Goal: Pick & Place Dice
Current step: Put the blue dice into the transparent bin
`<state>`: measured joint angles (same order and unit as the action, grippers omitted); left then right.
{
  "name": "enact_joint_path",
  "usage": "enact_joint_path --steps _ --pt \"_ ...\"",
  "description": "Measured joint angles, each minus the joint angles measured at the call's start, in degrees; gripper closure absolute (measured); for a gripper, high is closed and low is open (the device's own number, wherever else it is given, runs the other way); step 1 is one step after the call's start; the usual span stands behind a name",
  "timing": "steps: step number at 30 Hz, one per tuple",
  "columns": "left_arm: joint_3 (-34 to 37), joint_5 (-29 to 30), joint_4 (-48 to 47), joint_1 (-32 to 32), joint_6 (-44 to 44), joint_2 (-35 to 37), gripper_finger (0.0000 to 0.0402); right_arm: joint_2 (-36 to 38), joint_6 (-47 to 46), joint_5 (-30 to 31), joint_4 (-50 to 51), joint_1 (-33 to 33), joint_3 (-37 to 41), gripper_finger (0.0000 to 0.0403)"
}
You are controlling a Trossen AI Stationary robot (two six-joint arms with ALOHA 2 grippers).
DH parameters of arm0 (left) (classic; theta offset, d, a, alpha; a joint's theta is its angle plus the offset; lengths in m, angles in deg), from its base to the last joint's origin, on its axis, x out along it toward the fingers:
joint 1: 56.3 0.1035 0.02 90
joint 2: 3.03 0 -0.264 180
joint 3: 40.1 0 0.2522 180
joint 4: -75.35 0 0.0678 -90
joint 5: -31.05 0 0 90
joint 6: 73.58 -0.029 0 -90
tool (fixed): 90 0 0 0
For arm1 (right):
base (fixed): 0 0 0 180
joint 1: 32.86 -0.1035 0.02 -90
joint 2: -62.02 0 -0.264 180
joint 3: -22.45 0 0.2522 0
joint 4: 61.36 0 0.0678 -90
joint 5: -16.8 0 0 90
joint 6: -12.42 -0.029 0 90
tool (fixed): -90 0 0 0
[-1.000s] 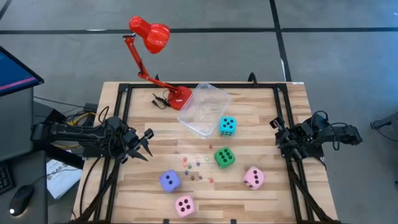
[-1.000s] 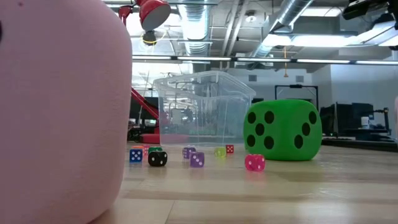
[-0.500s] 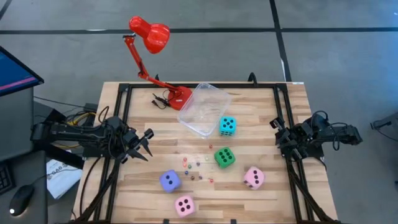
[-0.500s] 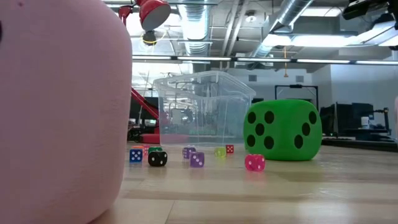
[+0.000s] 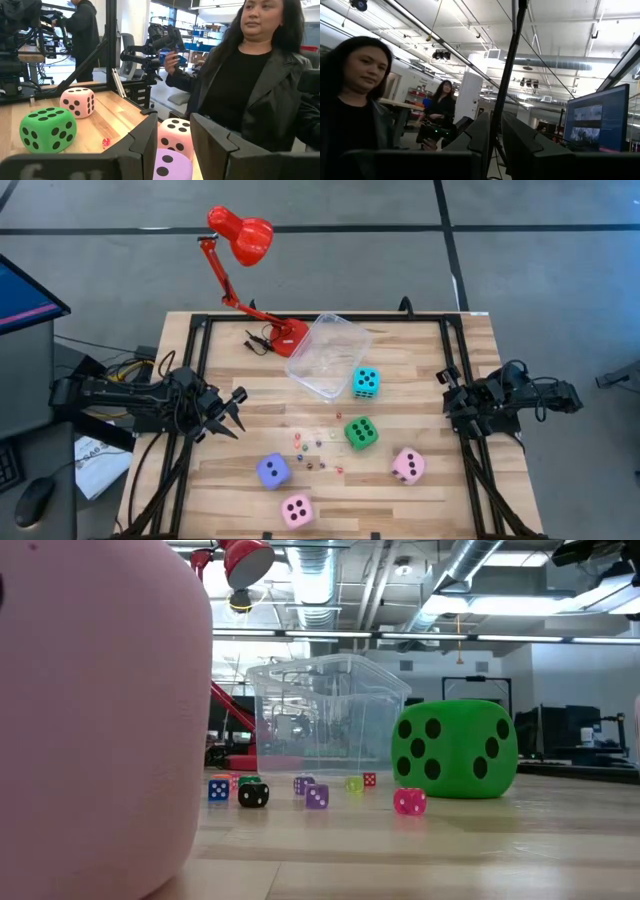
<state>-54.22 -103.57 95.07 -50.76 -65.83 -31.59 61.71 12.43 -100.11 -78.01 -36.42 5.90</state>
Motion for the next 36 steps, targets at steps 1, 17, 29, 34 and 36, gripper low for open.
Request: enact_joint_path --steps 1,17,29,34,36 --pt "0.02 0.08 0.24 0.0 -1.26 0.0 0.0294 0.01 0.0 0.02 0.0 0.01 0.0 0.0356" --pt "0.02 31.81 3.43 2.14 -7.45 -1.25 0.0294 -1.02 10.64 28.49 12.87 4.29 0.0 0.0356" --pt "0.0 31.99 1.46 5.07 -7.47 -1.2 0.0294 -5.24 12.46 37.94 16.66 11.65 0.0 0.0356" --pt "0.0 31.97 1.48 5.05 -7.47 -1.18 0.0294 -5.4 12.46 37.82 16.67 13.14 -0.01 0.0356" --pt "0.0 31.95 1.47 5.05 -7.46 -1.2 0.0294 -5.4 12.46 37.73 16.67 13.15 0.0 0.0356"
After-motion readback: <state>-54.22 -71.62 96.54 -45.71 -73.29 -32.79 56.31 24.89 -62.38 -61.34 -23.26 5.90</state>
